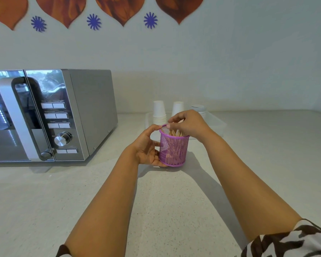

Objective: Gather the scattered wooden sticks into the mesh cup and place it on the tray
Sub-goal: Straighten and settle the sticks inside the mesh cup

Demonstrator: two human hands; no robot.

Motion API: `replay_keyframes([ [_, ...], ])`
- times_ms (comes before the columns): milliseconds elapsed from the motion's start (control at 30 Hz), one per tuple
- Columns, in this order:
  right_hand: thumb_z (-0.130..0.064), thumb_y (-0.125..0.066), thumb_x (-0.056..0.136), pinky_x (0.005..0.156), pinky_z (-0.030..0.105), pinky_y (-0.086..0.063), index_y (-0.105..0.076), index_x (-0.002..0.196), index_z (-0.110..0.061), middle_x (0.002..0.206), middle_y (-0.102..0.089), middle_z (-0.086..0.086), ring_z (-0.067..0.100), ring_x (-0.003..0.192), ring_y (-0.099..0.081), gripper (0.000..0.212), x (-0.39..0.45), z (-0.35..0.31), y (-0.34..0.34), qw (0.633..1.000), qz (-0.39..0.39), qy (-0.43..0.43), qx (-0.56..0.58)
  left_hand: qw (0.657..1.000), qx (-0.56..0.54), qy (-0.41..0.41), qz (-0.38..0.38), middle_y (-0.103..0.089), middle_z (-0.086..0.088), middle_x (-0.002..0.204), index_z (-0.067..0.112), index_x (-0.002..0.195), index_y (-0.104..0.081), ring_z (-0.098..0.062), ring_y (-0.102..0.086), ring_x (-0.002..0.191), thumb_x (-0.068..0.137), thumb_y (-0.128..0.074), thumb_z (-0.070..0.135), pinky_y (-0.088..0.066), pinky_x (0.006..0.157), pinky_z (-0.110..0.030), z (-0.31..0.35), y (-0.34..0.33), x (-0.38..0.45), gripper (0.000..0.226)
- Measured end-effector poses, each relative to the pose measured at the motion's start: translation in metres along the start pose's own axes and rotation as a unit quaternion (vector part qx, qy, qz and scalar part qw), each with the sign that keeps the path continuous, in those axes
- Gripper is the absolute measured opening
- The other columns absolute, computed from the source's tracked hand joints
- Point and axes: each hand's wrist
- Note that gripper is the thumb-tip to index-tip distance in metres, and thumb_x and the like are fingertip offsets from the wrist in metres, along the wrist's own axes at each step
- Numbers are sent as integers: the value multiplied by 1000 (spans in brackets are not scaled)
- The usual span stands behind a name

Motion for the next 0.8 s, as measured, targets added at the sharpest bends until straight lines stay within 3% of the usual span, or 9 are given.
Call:
replay_keyframes([
  [167, -25, -83, 66, 50, 15, -38, -74, 84, -15, 63, -58, -12, 4, 61, -54, 23, 2, 9, -5, 995, 55, -38, -77, 1000, 25, 4, 6, -54, -23, 124, 8, 129, -43, -43, -59, 106, 69, -62, 56, -51, 89, -53, 0, 0, 3, 79],
  [300, -23, -84, 65, 47, 16, -35, -72, 89, -11, 59, -52, -16, -2, 54, -49, 29, 1, 8, -7, 993, 25, -56, -101, 1000, 18, 13, 5, -58, -23, 120, 6, 121, -47, -43, -61, 105, 67, -64, 55, -51, 89, -52, -2, 2, 4, 75],
  [433, -27, -79, 72, 63, 20, -40, -70, 100, -16, 82, -56, -8, 8, 79, -54, 32, -2, -5, 5, 996, 27, -3, -80, 1000, -4, 15, 13, -54, -24, 128, 6, 132, -41, -43, -59, 108, 66, -65, 57, -52, 87, -53, -2, 5, 5, 87],
  [500, -24, -77, 74, 60, 14, -39, -71, 102, -20, 90, -58, -6, 8, 81, -55, 29, -4, -15, 9, 997, -16, 37, -69, 1000, -10, 14, 19, -54, -24, 127, 6, 135, -38, -43, -60, 107, 65, -66, 57, -52, 86, -54, -1, 6, 4, 90],
  [600, -18, -73, 78, 54, 11, -39, -74, 101, -22, 85, -62, -5, 2, 65, -53, 24, -10, -24, 4, 986, -116, 47, -106, 1000, -6, 12, 24, -56, -24, 119, 6, 134, -38, -43, -62, 101, 56, -71, 51, -53, 84, -55, -2, 5, 3, 96],
  [700, -20, -70, 81, 56, 12, -40, -75, 103, -20, 84, -65, -4, 1, 66, -53, 23, -11, -21, 2, 983, -142, 34, -110, 999, 6, 16, 33, -52, -23, 126, 7, 135, -37, -42, -59, 106, 60, -69, 52, -52, 85, -55, -4, 4, 4, 93],
  [800, -16, -66, 84, 63, 14, -46, -73, 104, -17, 90, -68, -3, 7, 78, -60, 21, -10, -21, 4, 986, -142, 13, -88, 999, 0, 13, 35, -51, -23, 131, 7, 134, -38, -42, -58, 110, 65, -66, 56, -52, 87, -54, -3, 4, 6, 89],
])
Point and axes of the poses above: each hand's wrist, its own x-axis towards the middle knuckle, its own y-axis out of the back of the hand, z = x × y
